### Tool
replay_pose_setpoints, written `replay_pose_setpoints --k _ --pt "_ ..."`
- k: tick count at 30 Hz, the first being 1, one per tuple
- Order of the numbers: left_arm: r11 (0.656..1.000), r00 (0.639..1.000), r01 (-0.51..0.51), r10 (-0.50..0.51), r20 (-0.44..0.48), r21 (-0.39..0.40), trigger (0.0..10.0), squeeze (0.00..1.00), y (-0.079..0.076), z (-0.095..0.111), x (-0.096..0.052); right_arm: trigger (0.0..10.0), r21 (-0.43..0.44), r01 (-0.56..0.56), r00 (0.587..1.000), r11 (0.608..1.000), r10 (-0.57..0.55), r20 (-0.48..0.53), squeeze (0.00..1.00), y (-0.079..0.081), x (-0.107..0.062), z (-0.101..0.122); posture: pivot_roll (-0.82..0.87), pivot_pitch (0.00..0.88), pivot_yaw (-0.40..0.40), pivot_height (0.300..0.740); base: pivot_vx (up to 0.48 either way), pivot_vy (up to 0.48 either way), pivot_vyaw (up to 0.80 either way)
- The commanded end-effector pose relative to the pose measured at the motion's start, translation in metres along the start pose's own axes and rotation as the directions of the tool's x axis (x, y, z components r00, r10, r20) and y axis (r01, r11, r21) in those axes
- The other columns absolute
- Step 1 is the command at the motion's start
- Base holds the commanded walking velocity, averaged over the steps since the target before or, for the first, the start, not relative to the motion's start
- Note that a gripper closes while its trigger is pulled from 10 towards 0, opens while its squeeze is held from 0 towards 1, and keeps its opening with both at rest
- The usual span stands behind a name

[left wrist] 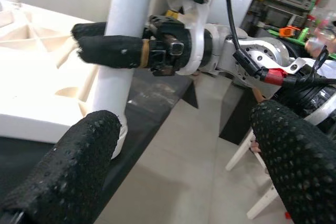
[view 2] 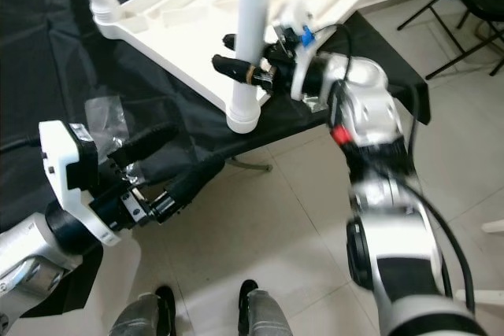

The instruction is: Building children table

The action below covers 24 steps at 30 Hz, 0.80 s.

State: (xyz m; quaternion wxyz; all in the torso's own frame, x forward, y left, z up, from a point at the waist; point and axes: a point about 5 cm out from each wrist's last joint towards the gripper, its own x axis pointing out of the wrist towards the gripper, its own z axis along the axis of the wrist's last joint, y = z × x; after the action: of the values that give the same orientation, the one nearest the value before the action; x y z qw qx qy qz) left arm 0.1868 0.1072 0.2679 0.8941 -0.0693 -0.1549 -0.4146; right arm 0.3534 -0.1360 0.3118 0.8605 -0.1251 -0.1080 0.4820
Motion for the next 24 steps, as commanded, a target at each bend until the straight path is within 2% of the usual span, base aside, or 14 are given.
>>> replay_pose_setpoints --k 1,2,4,5,7,8,10,16,17,20,21,22,23,24 --pt "1.000 1.000 0.020 -0.020 -0.017 -0.009 10.0 0.00 -0.005 -0.001 -0.002 0.0 0.083 0.010 0.994 0.997 0.000 -0.110 0.00 0.016 0.005 -0.029 0.08 0.364 -0.081 0.740 0.000 0.000 0.00" --pt "1.000 1.000 0.014 -0.014 -0.019 -0.009 10.0 0.00 -0.005 -0.002 -0.003 0.0 0.188 0.423 0.905 0.886 -0.404 -0.131 0.00 0.046 0.004 -0.069 0.08 0.359 -0.083 0.740 0.000 0.000 0.00" --pt "1.000 1.000 0.014 -0.014 -0.019 -0.009 10.0 0.00 -0.005 -0.002 -0.003 0.0 0.188 0.423 0.905 0.886 -0.404 -0.131 0.00 0.046 0.004 -0.069 0.08 0.359 -0.083 0.740 0.000 0.000 0.00" --pt "1.000 1.000 0.010 -0.010 -0.018 -0.009 10.0 0.00 -0.005 -0.002 -0.002 0.0 0.221 0.673 0.740 0.706 -0.636 -0.219 0.00 0.072 -0.008 -0.097 0.09 0.352 -0.075 0.740 0.000 0.000 0.00" --pt "1.000 1.000 0.010 -0.010 -0.018 -0.009 10.0 0.00 -0.005 -0.002 -0.002 0.0 0.221 0.673 0.740 0.706 -0.636 -0.219 0.00 0.072 -0.008 -0.097 0.09 0.352 -0.075 0.740 0.000 0.000 0.00" --pt "1.000 1.000 0.010 -0.010 -0.015 -0.010 10.0 0.00 -0.004 -0.002 -0.001 0.0 0.215 0.804 0.594 0.554 -0.754 -0.280 0.00 0.084 -0.014 -0.111 0.09 0.344 -0.056 0.740 0.000 0.000 0.00" --pt "1.000 1.000 0.023 -0.023 -0.015 -0.009 10.0 0.00 -0.002 -0.003 0.000 0.0 0.195 0.832 0.555 0.520 -0.783 -0.281 0.00 0.081 -0.004 -0.114 0.06 0.316 -0.043 0.740 0.000 0.000 0.00" --pt "0.999 0.999 0.040 -0.040 -0.004 -0.002 10.0 0.00 0.003 -0.002 0.004 0.0 0.171 0.769 0.639 0.616 -0.736 -0.222 0.00 0.062 0.021 -0.098 0.04 0.305 -0.043 0.740 0.000 0.000 0.00" --pt "0.999 0.999 0.041 -0.041 0.000 -0.005 10.0 0.00 0.003 -0.002 0.006 10.0 0.176 0.752 0.659 0.636 -0.724 -0.203 0.00 0.061 0.021 -0.090 0.04 0.305 -0.040 0.740 0.000 0.000 0.00" --pt "0.999 0.999 0.048 -0.048 0.003 -0.012 10.0 0.00 0.001 -0.003 0.007 10.0 0.199 0.669 0.743 0.717 -0.654 -0.143 0.00 0.059 0.021 -0.073 0.04 0.310 -0.042 0.740 0.000 0.000 0.00" --pt "0.999 0.999 0.051 -0.051 0.002 -0.013 10.0 0.00 0.000 -0.003 0.008 10.0 0.227 0.575 0.813 0.786 -0.581 -0.043 0.68 0.061 0.021 -0.057 0.04 0.312 -0.043 0.740 0.000 0.000 0.00" --pt "0.999 0.999 0.051 -0.051 0.002 -0.013 10.0 0.00 0.000 -0.003 0.008 10.0 0.227 0.575 0.813 0.786 -0.581 -0.043 0.68 0.061 0.021 -0.057 0.04 0.312 -0.043 0.740 0.000 0.000 0.00" --pt "0.999 0.999 0.049 -0.049 0.001 -0.012 10.0 0.00 0.000 -0.003 0.008 10.0 0.238 0.454 0.877 0.859 -0.478 0.053 1.00 0.061 0.016 -0.041 0.04 0.316 -0.044 0.740 0.000 0.000 0.00" --pt "0.999 0.999 0.049 -0.049 0.001 -0.012 10.0 0.00 0.000 -0.003 0.008 10.0 0.238 0.454 0.877 0.859 -0.478 0.053 1.00 0.061 0.016 -0.041 0.04 0.316 -0.044 0.740 0.000 0.000 0.00"
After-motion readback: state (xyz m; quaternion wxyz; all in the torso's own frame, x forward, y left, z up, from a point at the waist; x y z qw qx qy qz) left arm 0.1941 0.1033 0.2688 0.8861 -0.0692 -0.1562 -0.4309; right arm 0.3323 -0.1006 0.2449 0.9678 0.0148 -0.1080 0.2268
